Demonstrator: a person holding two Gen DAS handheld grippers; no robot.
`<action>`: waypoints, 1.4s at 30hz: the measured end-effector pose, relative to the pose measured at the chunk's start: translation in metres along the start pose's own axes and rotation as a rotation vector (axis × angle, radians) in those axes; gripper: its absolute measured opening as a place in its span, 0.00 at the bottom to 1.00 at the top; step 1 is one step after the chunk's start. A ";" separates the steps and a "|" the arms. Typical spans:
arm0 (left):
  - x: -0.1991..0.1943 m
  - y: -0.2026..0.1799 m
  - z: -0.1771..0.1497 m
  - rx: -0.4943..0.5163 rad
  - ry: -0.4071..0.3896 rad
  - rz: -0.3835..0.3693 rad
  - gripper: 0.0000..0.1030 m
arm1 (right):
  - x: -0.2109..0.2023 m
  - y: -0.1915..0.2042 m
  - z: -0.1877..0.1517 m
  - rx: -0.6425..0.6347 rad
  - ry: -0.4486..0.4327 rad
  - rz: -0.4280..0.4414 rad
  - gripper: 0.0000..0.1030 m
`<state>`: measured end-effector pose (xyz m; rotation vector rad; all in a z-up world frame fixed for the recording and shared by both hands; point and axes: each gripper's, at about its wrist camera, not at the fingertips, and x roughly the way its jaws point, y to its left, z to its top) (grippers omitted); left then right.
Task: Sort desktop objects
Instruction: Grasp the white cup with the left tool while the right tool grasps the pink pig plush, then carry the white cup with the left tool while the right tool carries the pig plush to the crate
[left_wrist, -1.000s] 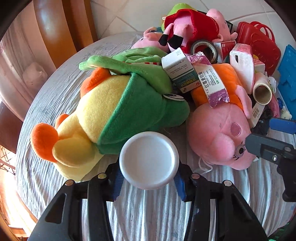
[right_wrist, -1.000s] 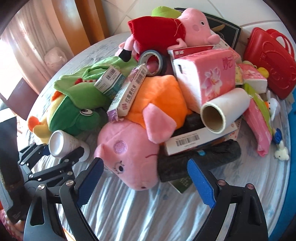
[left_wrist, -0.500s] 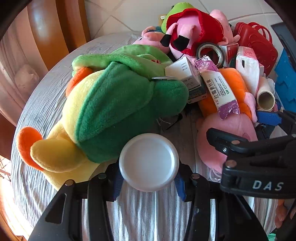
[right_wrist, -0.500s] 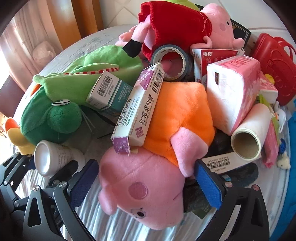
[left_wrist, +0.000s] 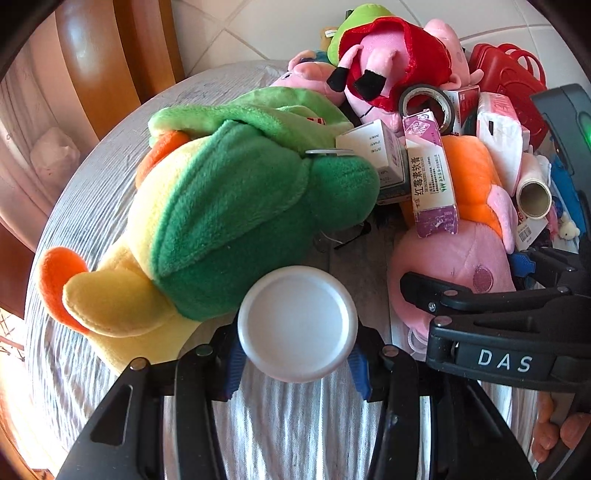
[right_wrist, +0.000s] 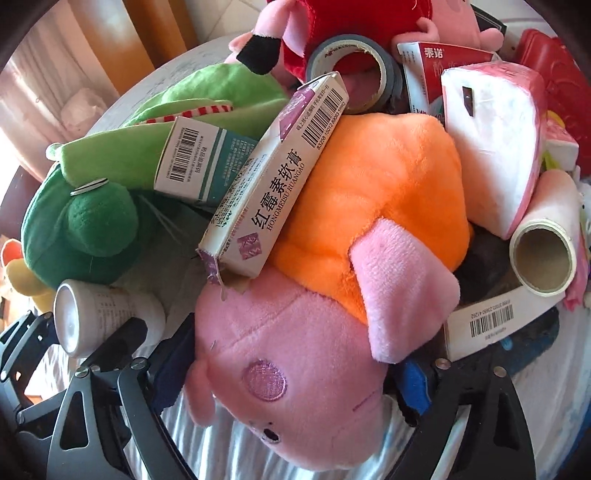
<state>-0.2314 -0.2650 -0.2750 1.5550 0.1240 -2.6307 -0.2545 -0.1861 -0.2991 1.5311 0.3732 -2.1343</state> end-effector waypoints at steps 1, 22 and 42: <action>-0.003 -0.003 -0.001 0.003 -0.006 -0.007 0.44 | -0.002 -0.001 -0.002 0.001 -0.002 0.004 0.85; -0.132 -0.071 0.026 0.068 -0.257 -0.029 0.44 | -0.178 -0.053 -0.030 -0.007 -0.297 0.067 0.82; -0.223 -0.218 0.060 0.220 -0.468 -0.152 0.44 | -0.346 -0.154 -0.081 0.042 -0.618 -0.134 0.82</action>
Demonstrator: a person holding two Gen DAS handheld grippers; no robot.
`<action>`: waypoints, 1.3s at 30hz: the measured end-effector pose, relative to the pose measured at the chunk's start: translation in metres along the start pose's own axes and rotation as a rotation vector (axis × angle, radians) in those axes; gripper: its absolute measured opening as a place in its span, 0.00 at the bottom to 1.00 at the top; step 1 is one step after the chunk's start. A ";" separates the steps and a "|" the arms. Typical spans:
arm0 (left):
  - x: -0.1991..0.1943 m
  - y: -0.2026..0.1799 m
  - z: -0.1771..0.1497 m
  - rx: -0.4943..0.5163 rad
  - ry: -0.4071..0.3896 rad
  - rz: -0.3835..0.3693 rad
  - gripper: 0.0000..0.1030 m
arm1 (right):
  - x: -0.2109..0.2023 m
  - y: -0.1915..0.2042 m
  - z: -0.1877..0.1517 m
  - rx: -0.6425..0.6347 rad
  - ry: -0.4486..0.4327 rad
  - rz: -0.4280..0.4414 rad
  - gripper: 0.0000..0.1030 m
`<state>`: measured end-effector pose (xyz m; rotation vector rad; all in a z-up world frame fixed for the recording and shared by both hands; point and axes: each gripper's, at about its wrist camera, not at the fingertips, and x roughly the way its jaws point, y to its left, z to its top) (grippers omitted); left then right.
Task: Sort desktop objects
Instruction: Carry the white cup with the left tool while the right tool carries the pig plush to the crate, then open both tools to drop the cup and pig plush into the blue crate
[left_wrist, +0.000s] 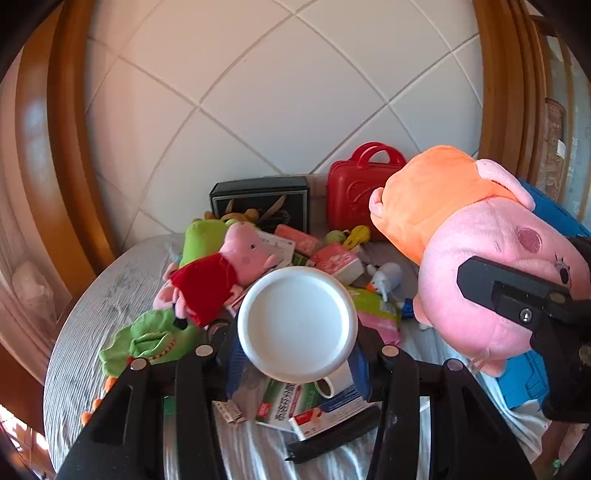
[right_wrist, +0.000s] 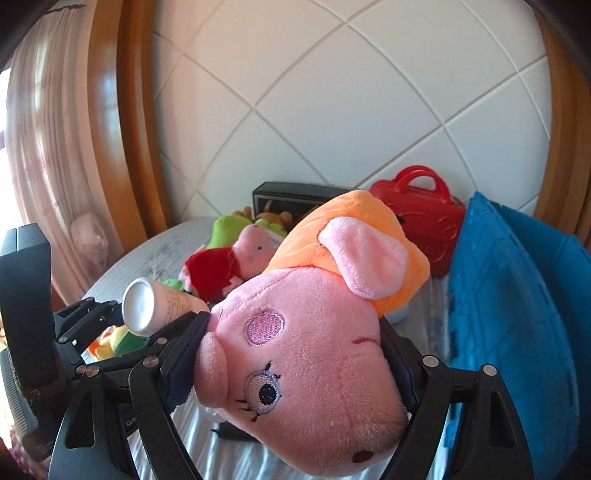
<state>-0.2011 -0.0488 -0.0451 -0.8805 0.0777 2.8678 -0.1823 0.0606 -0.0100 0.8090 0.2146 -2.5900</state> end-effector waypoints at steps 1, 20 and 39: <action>-0.002 -0.012 0.005 0.010 -0.011 -0.014 0.44 | -0.008 -0.010 0.000 0.010 -0.011 -0.016 0.82; -0.039 -0.265 0.074 0.183 -0.172 -0.282 0.44 | -0.160 -0.224 -0.017 0.118 -0.212 -0.414 0.82; -0.032 -0.386 0.047 0.333 -0.047 -0.303 0.76 | -0.205 -0.351 -0.077 0.190 -0.140 -0.642 1.00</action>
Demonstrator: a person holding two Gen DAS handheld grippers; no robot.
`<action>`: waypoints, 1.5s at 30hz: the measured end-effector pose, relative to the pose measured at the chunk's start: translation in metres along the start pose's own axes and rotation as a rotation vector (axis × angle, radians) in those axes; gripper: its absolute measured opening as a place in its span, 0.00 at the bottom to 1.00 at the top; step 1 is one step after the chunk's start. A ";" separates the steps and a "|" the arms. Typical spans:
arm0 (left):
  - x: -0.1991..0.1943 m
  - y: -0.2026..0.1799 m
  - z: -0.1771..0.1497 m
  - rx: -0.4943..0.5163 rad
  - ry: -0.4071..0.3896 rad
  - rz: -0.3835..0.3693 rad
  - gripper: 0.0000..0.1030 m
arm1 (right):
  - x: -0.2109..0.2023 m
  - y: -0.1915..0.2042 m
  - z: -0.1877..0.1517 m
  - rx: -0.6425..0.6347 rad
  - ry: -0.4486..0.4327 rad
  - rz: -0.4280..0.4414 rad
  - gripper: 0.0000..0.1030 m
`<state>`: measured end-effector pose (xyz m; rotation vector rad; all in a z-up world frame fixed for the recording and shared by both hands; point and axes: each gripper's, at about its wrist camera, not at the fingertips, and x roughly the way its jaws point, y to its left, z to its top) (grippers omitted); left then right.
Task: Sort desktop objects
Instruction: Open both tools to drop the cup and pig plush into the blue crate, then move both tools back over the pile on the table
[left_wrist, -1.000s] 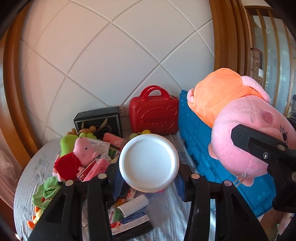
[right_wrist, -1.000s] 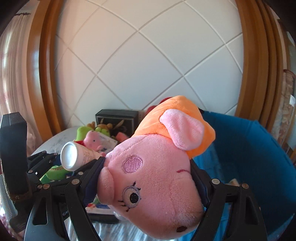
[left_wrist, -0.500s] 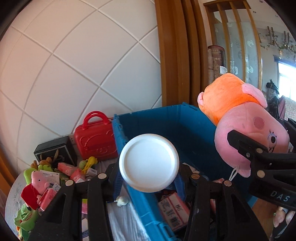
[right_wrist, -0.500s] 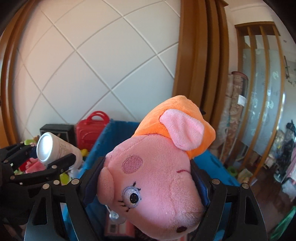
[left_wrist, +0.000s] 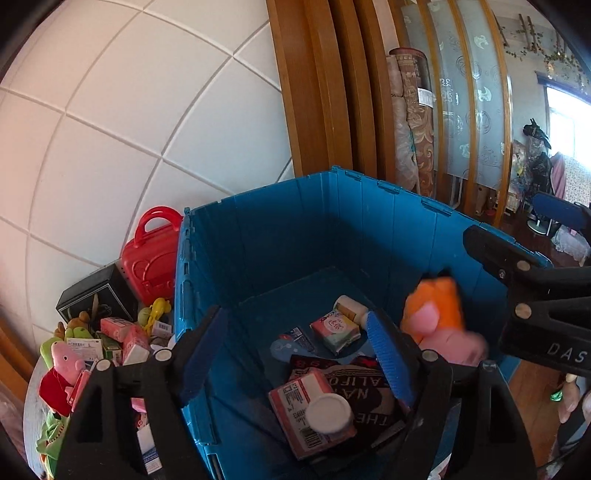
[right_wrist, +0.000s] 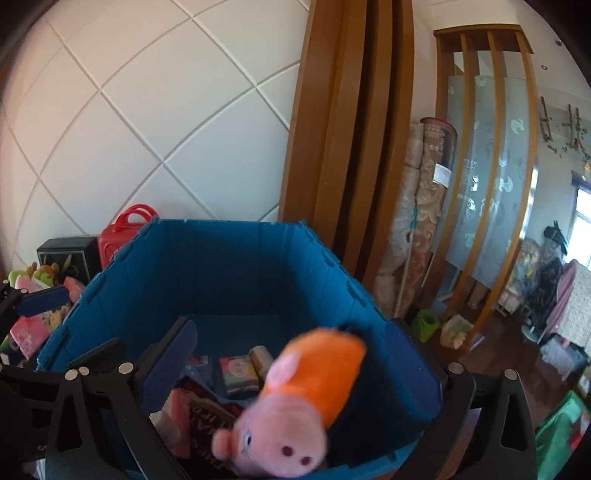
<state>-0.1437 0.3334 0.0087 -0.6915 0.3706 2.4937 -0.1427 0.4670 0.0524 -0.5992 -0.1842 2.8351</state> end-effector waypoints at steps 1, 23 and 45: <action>0.000 0.001 -0.001 -0.008 0.007 -0.003 0.76 | 0.000 -0.001 0.000 0.002 0.002 0.002 1.00; -0.052 0.039 -0.032 -0.142 -0.024 -0.055 0.76 | -0.035 0.013 -0.019 0.016 0.040 0.045 1.00; -0.057 0.283 -0.215 -0.410 0.266 0.313 0.76 | -0.051 0.269 -0.028 -0.240 0.048 0.530 1.00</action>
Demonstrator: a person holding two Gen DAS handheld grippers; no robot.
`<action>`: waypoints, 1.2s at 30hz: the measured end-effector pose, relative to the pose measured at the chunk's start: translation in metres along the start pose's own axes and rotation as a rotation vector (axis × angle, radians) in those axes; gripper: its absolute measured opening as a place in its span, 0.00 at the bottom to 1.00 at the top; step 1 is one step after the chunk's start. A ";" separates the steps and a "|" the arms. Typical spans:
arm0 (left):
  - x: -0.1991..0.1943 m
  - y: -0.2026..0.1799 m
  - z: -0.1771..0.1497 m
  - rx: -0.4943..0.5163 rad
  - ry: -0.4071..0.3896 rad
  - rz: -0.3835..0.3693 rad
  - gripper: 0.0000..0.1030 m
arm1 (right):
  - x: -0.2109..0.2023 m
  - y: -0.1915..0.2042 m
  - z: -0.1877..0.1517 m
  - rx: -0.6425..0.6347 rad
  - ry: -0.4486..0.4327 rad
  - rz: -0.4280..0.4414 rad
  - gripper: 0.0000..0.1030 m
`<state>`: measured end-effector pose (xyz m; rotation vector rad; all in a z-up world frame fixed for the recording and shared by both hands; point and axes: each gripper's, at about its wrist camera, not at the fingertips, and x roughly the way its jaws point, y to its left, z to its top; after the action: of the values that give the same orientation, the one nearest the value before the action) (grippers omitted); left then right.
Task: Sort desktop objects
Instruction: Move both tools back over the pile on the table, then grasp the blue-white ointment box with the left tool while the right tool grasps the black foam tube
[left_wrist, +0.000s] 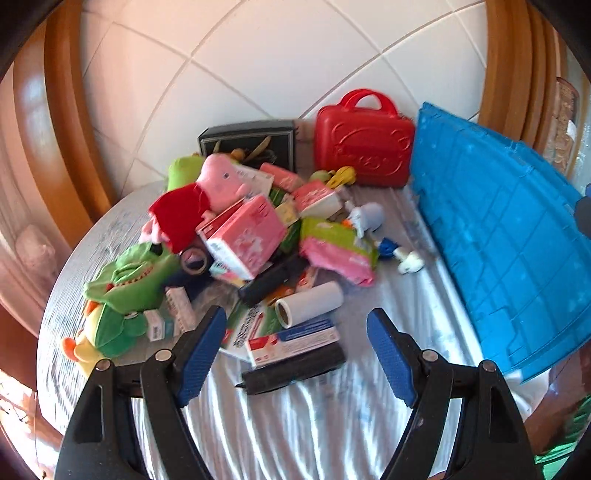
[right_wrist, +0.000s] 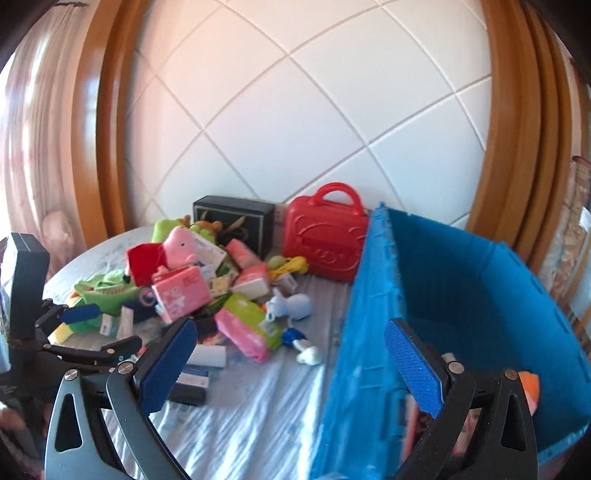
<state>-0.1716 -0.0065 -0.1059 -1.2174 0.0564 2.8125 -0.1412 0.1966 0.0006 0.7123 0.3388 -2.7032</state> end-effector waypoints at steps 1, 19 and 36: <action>0.011 0.012 -0.006 -0.008 0.028 0.012 0.76 | 0.008 0.012 -0.002 -0.010 0.019 0.015 1.00; 0.176 0.116 -0.094 -0.038 0.359 0.136 0.76 | 0.182 0.109 -0.118 0.032 0.530 0.079 1.00; 0.125 -0.033 -0.078 0.214 0.297 -0.193 0.73 | 0.173 0.051 -0.134 0.080 0.592 -0.088 1.00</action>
<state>-0.1972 0.0285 -0.2506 -1.4853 0.2357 2.3743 -0.2069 0.1480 -0.2092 1.5519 0.4039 -2.5382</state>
